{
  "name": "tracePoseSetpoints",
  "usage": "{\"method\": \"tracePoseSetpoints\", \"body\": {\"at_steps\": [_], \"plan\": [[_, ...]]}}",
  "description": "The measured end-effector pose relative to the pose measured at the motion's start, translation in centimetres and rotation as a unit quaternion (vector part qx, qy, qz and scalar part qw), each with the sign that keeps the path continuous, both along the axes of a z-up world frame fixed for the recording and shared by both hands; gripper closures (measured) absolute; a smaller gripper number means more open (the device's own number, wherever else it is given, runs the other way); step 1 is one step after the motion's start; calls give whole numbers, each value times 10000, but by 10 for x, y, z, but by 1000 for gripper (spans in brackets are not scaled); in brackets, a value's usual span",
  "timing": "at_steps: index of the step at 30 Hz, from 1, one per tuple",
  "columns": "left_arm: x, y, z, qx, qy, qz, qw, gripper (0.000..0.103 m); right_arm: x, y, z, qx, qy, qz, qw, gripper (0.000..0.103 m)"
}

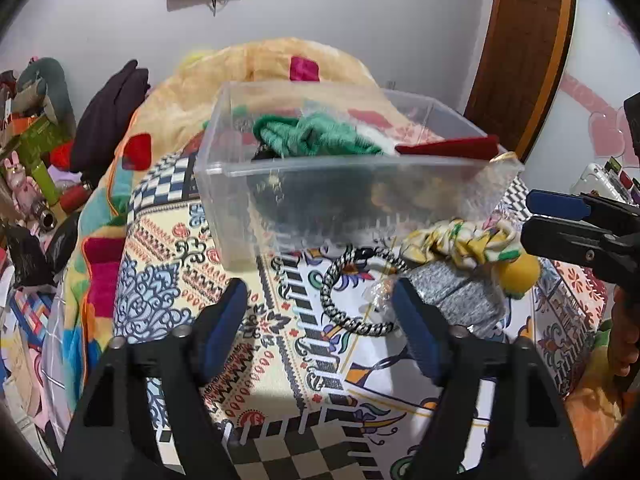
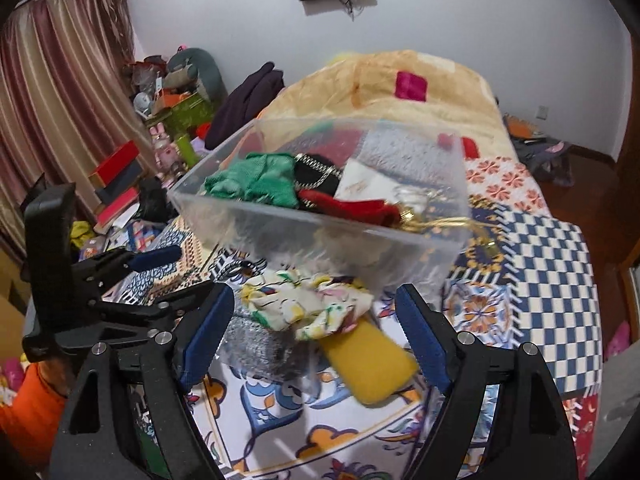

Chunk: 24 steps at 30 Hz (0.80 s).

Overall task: Organize soft objects
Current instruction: 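Grasp the black-and-white beaded cord with the left tool while the right tool grasps the yellow floral scrunchie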

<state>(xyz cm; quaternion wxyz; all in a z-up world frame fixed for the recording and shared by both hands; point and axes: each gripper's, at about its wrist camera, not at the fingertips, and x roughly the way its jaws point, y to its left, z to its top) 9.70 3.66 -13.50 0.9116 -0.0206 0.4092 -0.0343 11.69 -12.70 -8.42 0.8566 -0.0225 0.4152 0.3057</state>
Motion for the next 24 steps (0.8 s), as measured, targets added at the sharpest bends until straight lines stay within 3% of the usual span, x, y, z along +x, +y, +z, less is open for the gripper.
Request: {"method": "tracePoseSetpoints", "body": {"at_steps": [3, 8, 13, 17, 21, 24], "plan": [[1, -1, -1, 23, -4, -7, 10000, 39, 0, 7, -7, -38, 71, 54, 10000, 23], [14, -4, -12, 106, 342, -141, 9993, 66, 4, 12, -17, -125, 219, 58, 9997, 24], [19, -11, -14, 334, 319, -201, 9987, 73, 5, 9, -21, -139, 293, 70, 9994, 46], [21, -9, -15, 307, 310, -209, 9988, 97, 3, 8, -19, -159, 232, 82, 9996, 68], [19, -9, -13, 251, 258, -275, 9990, 98, -1, 7, -14, -155, 122, 88, 9998, 82], [12, -13, -9, 302, 128, -316, 9990, 98, -4, 5, -7, -107, 11, 101, 9999, 84]]}}
